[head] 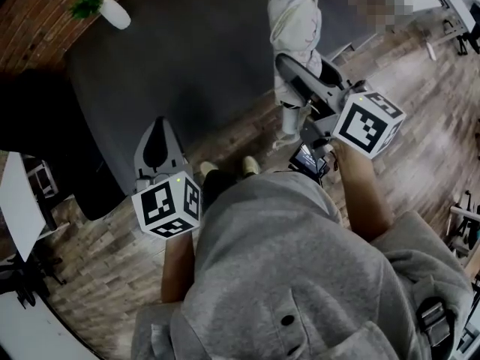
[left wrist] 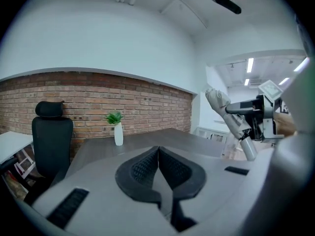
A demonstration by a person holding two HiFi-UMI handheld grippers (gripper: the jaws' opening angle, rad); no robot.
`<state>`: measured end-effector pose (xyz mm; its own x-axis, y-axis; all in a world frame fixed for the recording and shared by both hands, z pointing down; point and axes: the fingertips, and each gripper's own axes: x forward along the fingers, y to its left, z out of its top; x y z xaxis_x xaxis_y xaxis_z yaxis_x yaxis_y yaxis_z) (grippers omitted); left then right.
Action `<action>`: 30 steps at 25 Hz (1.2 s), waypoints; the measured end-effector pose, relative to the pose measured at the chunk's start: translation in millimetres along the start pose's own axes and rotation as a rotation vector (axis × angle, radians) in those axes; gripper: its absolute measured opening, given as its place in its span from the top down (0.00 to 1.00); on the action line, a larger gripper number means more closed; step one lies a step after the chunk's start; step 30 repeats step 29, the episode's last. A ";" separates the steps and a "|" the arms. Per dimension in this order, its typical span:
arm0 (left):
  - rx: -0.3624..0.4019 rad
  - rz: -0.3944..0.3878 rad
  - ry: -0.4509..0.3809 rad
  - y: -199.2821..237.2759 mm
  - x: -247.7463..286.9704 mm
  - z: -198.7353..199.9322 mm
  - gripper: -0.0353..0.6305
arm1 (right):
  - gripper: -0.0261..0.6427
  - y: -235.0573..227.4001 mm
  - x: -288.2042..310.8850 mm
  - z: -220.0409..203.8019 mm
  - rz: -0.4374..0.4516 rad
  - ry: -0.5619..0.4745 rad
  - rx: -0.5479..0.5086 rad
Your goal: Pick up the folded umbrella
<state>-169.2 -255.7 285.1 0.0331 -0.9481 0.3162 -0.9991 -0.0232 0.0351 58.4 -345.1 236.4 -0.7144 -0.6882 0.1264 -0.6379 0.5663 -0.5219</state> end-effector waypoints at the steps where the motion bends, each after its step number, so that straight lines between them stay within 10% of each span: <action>1: 0.002 -0.003 0.000 -2.6 -1.1 -0.8 0.93 | 0.58 -0.9 -3.9 0.6 -0.002 -0.009 -0.001; 30: 0.019 0.001 -0.009 -29.1 -31.2 -0.1 0.93 | 0.58 4.3 -59.0 -2.0 -0.015 -0.048 -0.021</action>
